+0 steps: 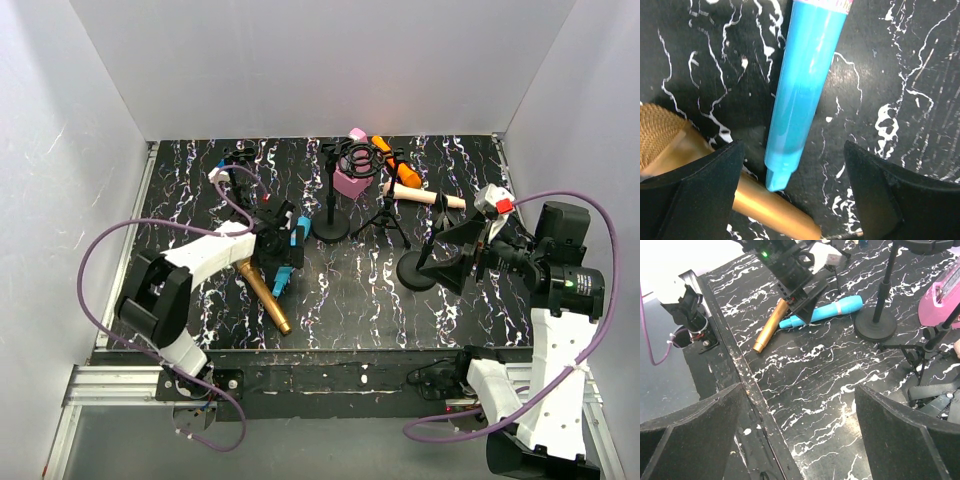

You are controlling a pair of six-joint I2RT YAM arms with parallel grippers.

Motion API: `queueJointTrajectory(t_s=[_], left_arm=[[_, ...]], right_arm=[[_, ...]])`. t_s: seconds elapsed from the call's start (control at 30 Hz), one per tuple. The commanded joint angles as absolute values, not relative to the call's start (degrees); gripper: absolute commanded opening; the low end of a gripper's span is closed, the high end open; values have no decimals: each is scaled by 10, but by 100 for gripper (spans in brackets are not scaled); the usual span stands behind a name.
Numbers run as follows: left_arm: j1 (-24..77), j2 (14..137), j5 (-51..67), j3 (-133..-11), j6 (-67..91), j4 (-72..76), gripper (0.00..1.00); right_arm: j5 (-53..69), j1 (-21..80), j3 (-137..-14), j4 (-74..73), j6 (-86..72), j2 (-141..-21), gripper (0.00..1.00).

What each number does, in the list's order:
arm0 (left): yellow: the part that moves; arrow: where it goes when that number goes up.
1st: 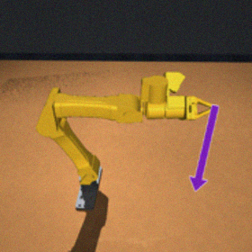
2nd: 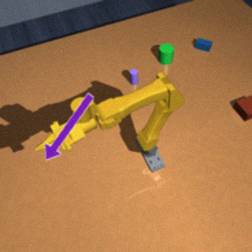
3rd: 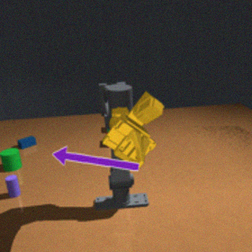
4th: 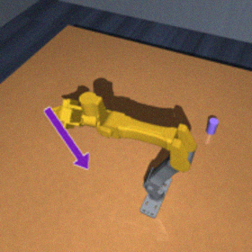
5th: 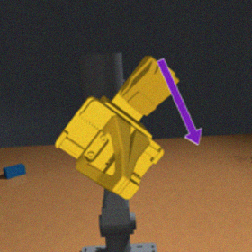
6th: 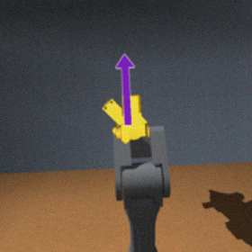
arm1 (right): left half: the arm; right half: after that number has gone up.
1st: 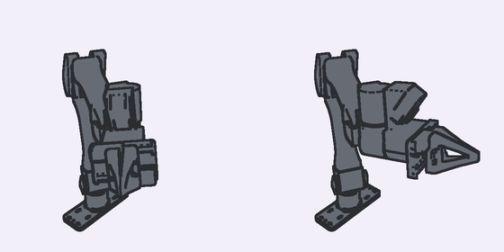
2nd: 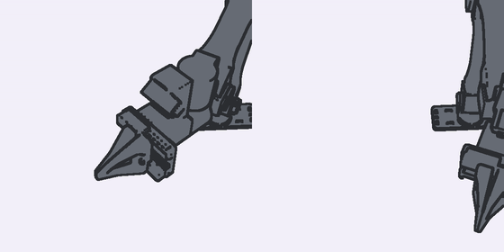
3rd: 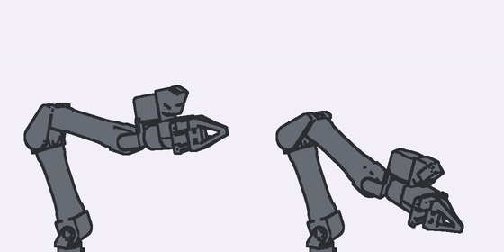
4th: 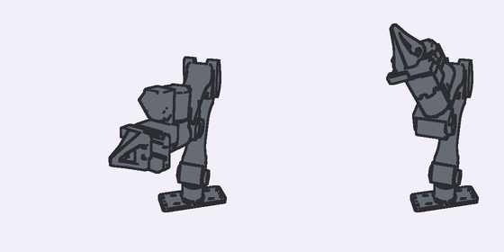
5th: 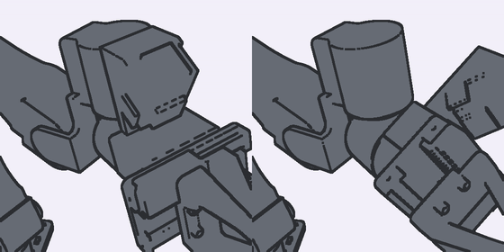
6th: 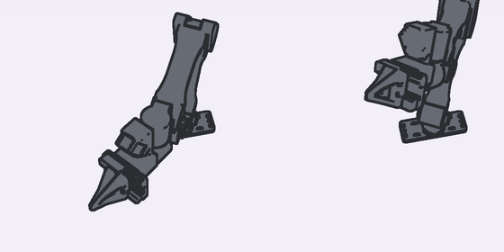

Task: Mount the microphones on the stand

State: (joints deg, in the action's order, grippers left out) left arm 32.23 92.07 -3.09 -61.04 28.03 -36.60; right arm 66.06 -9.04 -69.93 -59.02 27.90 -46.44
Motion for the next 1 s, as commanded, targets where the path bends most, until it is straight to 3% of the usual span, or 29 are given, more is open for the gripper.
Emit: queueJointTrajectory(t_s=[0.0,0.4,0.6,0.7,0.97], left_arm=[[330,960,-70,-651,229,-351,77],[354,1077,-104,-710,210,-375,50],[366,1077,-115,-719,218,-376,12],[370,1053,-116,-718,229,-375,0],[397,855,-113,-668,279,-354,0]], right_arm=[[691,-94,-689,-556,257,-461,97],[690,-94,-680,-555,252,-464,97],[692,-94,-682,-562,253,-465,96],[693,-94,-681,-565,257,-463,96],[700,-94,-711,-655,326,-470,97]])
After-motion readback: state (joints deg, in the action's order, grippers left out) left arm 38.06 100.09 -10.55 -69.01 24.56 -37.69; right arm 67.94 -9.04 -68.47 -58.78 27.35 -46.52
